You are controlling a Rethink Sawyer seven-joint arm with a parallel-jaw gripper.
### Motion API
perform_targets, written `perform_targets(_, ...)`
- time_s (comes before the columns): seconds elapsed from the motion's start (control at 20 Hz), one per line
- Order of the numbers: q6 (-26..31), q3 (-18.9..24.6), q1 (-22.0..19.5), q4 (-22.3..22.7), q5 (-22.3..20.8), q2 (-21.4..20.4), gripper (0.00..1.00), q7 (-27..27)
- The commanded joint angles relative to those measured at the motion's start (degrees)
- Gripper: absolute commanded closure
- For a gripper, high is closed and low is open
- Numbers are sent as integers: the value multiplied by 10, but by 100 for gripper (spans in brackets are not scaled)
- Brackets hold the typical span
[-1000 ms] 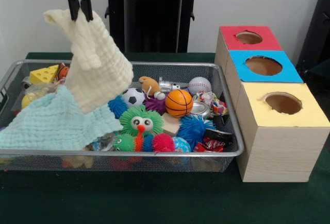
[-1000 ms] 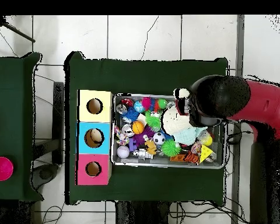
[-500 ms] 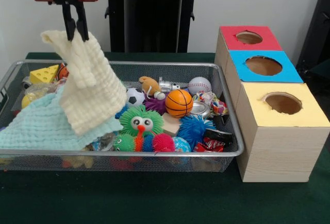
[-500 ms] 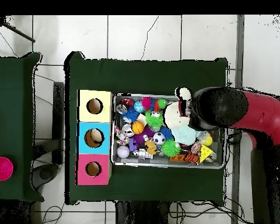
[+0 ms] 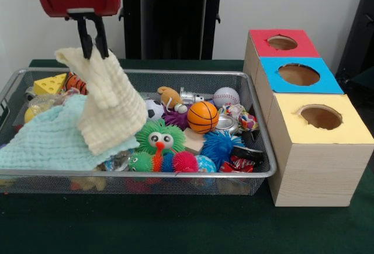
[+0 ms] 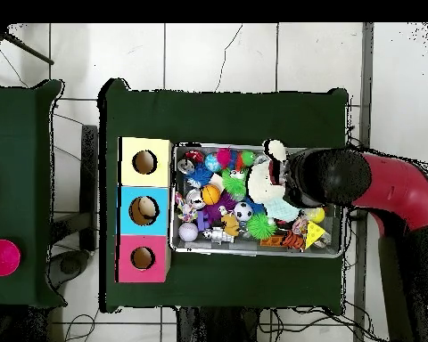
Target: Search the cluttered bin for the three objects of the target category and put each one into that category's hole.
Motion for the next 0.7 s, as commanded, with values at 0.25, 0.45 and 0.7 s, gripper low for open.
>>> perform_targets(0.25, -13, 57, -16, 53, -22, 30, 0, -118)
perform_targets(0.45, -10, 67, -21, 52, -27, 33, 100, -116)
perform_targets(0.7, -1, 71, -18, 48, -34, 29, 100, -123)
